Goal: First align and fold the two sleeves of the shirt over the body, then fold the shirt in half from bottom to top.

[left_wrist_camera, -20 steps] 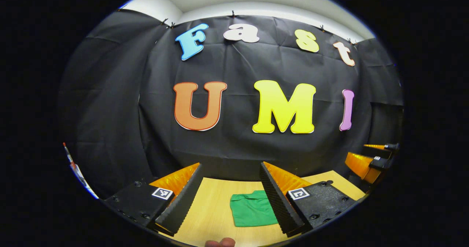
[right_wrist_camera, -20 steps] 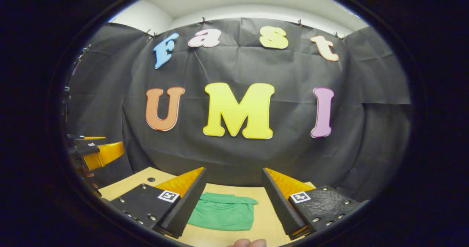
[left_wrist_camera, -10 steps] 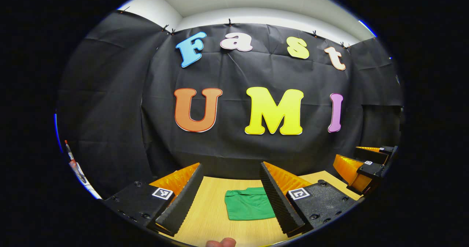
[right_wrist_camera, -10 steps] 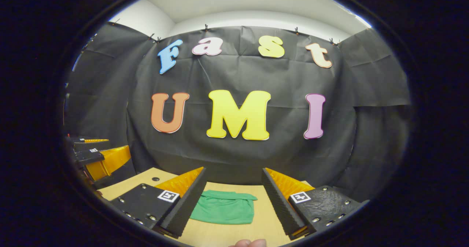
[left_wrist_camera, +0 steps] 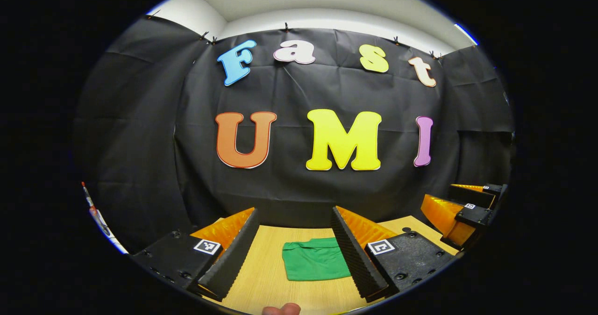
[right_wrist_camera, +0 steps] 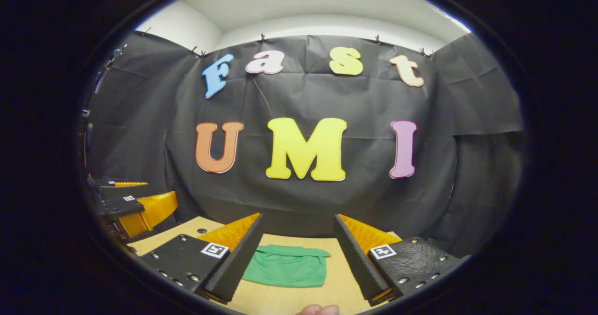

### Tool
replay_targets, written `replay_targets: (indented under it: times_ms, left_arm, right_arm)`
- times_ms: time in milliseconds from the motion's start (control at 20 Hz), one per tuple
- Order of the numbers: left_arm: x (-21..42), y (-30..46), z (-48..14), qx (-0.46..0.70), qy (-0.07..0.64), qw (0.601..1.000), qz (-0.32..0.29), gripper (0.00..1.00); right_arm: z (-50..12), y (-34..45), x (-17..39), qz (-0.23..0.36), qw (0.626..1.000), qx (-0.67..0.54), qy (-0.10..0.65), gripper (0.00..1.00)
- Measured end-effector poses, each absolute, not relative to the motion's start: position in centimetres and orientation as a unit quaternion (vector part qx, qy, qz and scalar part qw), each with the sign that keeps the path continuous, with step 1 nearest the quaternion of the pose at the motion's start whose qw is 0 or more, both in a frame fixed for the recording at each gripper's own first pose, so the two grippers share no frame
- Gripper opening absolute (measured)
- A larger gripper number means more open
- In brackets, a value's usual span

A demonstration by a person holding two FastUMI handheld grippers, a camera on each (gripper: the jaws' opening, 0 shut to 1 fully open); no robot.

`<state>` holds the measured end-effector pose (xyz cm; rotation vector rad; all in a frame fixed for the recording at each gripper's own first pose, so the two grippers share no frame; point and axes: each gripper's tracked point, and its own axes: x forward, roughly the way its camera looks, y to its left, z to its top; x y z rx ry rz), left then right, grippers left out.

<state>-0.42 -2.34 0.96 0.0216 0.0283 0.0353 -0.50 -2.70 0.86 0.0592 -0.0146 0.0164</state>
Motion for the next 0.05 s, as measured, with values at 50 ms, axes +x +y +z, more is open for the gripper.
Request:
replay_targets:
  times_ms: [50]
  left_arm:
    - [-0.23,-2.31,0.72,0.011,0.016,1.000,0.019,0.98]
  right_arm:
    - [0.82,-2.89,-0.22,0.005,0.999,0.031,-0.007,0.94]
